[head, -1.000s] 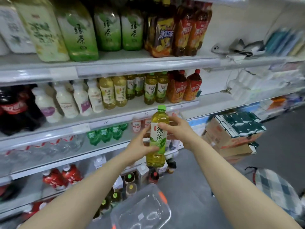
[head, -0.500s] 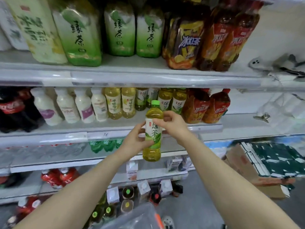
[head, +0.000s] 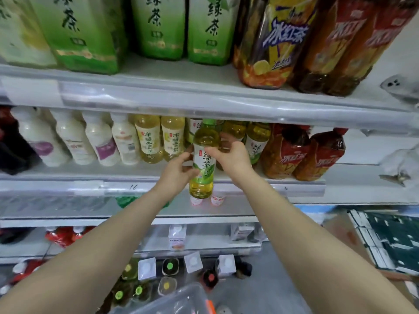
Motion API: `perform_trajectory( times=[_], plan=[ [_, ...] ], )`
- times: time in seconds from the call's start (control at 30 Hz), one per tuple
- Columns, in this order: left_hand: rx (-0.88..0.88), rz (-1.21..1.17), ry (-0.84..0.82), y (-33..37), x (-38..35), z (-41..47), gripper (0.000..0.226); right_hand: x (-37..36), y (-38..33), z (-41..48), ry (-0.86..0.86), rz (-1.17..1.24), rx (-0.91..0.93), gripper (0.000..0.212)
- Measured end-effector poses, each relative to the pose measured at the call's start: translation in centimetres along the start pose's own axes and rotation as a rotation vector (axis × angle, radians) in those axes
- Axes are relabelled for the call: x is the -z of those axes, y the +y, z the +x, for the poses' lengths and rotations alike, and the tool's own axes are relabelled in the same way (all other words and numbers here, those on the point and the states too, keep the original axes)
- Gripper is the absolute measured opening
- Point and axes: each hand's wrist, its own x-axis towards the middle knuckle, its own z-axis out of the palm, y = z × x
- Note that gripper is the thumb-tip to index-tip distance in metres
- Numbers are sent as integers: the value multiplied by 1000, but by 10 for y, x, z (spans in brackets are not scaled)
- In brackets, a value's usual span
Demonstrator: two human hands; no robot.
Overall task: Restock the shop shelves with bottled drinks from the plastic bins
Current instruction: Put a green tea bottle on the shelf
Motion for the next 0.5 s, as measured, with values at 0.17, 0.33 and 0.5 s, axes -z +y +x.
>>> perform_trajectory(
  times=[0.17,0.33,0.5],
  plan=[
    [-91,58,79,13,-2,26,64,1,2,19,64,-94,103,56],
    [-175,93,113,-5,-2,41,72,-5,14,22,51,-246,199,62],
    [-261,175,156,-21,-9,45,81,-13,32,29,26,-312,202,65]
  ],
)
